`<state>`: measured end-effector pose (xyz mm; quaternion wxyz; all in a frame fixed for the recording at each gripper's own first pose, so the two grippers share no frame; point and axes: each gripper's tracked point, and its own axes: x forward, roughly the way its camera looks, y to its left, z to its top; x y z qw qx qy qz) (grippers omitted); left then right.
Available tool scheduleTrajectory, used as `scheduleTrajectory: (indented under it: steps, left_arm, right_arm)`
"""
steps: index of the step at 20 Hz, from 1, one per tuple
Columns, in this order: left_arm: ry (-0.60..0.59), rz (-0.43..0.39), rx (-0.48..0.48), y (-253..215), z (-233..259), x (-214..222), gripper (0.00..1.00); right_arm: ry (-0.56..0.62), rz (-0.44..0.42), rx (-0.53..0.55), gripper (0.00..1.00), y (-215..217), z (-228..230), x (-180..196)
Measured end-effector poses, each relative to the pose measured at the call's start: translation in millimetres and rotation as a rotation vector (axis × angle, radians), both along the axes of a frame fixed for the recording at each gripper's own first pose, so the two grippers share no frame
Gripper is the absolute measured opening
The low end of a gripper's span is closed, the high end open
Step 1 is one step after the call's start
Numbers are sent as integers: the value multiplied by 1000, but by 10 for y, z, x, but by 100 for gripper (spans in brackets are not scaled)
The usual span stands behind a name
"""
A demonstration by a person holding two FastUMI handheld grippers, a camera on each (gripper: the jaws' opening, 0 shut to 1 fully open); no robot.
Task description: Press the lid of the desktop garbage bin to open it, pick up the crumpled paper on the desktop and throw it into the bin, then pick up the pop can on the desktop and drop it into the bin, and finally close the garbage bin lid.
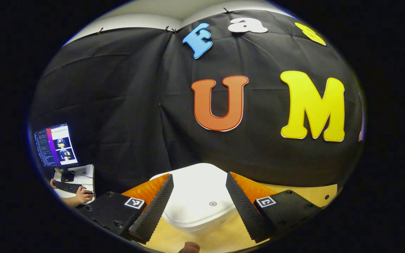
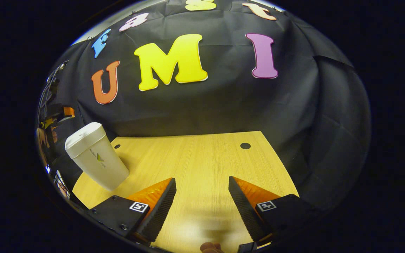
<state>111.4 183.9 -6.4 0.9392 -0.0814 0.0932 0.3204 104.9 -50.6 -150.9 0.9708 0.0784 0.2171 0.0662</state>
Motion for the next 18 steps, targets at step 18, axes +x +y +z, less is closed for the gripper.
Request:
scheduleTrajectory:
  steps: [18]
  left_arm:
    - [-56,-508,109,-1213,-113,-841,98]
  right_arm:
    - [-260,-39,-17,95,666,679,-765]
